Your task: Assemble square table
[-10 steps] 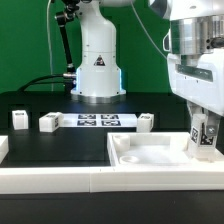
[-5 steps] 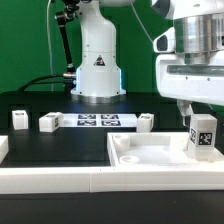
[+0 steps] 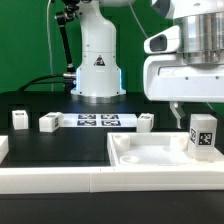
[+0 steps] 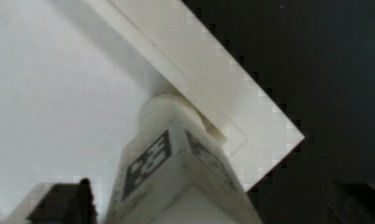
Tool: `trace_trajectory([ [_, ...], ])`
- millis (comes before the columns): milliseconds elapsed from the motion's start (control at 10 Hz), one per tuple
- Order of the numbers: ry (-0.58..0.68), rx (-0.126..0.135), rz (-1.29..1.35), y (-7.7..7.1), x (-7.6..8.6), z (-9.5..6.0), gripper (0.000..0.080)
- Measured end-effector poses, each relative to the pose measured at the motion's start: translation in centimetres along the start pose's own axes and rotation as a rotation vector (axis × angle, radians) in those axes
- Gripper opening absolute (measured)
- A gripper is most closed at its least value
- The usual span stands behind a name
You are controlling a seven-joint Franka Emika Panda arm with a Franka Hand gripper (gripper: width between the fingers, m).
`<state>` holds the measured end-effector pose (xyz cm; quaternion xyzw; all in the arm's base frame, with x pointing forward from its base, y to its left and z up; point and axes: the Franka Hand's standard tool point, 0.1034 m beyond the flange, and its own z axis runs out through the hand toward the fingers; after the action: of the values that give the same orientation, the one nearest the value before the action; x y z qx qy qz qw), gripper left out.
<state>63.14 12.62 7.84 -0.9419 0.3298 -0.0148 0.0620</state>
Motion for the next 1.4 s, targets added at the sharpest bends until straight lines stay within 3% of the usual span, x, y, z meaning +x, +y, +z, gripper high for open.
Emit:
trace_trajectory([
  [600,0.003,-0.007,-0.468,0.19,0.24,-0.05,0.0649],
  [900,0.010,-0.029,-0.666,0.38,0.44,-0.08,0.0649],
  [1000,0.010,-0.029,-0.658,0.41,0.44,-0.04,0.0518],
  [1100,0.010,-0.029,-0.658,0.43,0.45,-0.02,0.0518],
  [1200,0.009,-0.030,-0.658,0.43,0.44,0.00,0.0378],
  [1300,0.010,-0.031,-0.656,0.55,0.57,-0.01,0.0289],
  [1400,0.010,-0.031,-0.656,0.57,0.57,0.00,0.0289],
])
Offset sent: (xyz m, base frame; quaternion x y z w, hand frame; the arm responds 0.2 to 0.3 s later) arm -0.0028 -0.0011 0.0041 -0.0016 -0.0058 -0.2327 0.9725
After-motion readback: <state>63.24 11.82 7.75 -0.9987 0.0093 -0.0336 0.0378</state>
